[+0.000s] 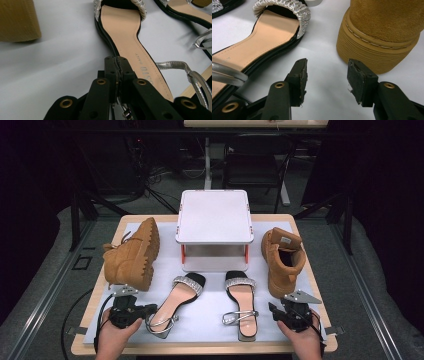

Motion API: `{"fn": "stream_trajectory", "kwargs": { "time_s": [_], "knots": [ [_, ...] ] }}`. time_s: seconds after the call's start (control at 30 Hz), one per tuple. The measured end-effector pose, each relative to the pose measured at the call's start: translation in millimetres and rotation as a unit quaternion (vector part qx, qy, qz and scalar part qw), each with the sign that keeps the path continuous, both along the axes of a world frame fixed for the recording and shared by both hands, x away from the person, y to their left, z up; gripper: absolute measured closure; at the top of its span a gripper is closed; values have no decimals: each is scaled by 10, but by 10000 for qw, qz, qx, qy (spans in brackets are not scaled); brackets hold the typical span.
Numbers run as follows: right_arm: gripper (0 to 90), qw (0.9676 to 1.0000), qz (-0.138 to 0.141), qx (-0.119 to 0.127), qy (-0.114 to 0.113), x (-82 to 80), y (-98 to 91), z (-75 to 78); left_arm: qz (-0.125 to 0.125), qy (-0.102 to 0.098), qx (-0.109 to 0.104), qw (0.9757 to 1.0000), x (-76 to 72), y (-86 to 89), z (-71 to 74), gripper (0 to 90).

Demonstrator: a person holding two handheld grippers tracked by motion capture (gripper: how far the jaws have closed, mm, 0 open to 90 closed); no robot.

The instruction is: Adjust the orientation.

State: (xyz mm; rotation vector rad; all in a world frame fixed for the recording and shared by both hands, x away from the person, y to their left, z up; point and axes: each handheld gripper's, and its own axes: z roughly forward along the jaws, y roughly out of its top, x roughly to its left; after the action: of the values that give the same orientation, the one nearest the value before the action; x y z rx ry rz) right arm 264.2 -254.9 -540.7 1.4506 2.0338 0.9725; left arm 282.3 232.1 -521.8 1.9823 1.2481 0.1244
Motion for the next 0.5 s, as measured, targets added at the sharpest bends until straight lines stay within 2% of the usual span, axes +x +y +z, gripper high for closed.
{"fn": "stream_trajectory", "kwargs": {
  "time_s": [0.5],
  "knots": [
    [502,10000,-1,-13,5,-3,-5,5,149,32,-27,9999,20,202,-3,880]
  ]
}}
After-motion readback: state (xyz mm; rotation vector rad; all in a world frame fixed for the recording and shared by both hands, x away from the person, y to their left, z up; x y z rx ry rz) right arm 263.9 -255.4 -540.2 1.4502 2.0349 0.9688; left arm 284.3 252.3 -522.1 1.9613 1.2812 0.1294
